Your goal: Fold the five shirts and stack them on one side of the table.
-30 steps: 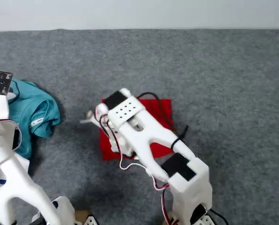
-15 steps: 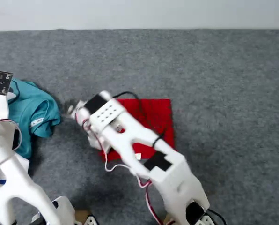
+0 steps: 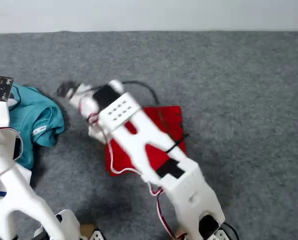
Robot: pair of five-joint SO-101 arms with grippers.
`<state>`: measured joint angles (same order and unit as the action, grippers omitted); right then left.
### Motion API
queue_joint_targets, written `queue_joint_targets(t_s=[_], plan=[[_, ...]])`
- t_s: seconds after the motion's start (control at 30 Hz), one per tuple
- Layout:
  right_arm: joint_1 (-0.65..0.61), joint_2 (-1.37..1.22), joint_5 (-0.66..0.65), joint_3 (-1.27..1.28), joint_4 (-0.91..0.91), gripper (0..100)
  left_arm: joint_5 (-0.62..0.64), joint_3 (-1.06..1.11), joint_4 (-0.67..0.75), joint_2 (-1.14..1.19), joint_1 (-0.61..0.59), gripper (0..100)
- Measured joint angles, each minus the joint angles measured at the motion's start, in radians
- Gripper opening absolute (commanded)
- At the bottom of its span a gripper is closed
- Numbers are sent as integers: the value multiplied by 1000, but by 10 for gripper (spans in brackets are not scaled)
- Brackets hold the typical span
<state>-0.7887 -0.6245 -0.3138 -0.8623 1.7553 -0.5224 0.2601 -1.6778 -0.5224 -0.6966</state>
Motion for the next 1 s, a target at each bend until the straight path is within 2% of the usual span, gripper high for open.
queue_joint_targets(t_s=[0.23, 0.37, 0.57, 0.67, 0.83, 0.9, 1.0], plan=[[130, 167, 160, 40, 2, 12, 106, -8, -25, 0, 0, 6], [213, 315, 226, 196, 2, 12, 172, -31, -46, 0, 0, 6], [299, 505, 440, 493, 2, 20, 276, -35, -51, -106, 0, 6], [299, 543, 565, 592, 2, 117, 296, -31, -52, -167, 0, 6], [299, 546, 769, 718, -5, 393, 296, 49, -54, -216, 0, 6], [299, 511, 833, 750, -11, 425, 296, 86, -54, -230, 0, 6], [301, 425, 898, 753, -55, 392, 296, 135, -55, -245, 0, 6]])
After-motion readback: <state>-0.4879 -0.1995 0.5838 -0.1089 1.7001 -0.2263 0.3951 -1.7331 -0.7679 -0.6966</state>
